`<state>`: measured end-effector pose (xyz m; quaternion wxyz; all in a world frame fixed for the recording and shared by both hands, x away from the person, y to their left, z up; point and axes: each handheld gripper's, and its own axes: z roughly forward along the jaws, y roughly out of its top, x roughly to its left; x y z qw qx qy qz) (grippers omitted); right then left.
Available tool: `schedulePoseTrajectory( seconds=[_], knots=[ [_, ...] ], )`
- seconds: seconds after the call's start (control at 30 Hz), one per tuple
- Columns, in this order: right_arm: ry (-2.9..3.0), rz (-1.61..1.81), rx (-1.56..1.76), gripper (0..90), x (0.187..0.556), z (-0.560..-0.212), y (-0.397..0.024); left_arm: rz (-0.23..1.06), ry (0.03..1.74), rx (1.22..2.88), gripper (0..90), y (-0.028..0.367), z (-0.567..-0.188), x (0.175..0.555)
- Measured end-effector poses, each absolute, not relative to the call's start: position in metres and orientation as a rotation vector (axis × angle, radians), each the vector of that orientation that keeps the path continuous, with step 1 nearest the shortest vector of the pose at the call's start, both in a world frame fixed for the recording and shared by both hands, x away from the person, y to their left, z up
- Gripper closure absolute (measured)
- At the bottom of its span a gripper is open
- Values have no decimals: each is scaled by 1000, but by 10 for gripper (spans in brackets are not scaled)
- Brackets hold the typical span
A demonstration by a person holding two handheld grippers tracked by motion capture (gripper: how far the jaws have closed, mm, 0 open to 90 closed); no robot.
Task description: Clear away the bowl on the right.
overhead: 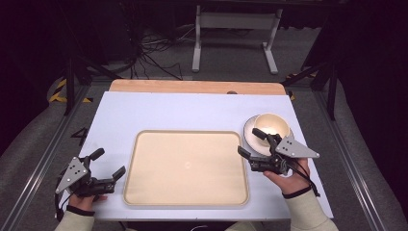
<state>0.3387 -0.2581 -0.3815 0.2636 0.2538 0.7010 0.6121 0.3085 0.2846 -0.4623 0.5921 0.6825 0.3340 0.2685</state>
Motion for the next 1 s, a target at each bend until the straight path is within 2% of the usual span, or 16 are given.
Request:
schedulePoseTrajectory(
  seconds=[1.0],
  knots=[
    [1942, 1569, 784, 192, 373, -363, -282, 625, 770, 1595, 2, 284, -462, 308]
  ],
)
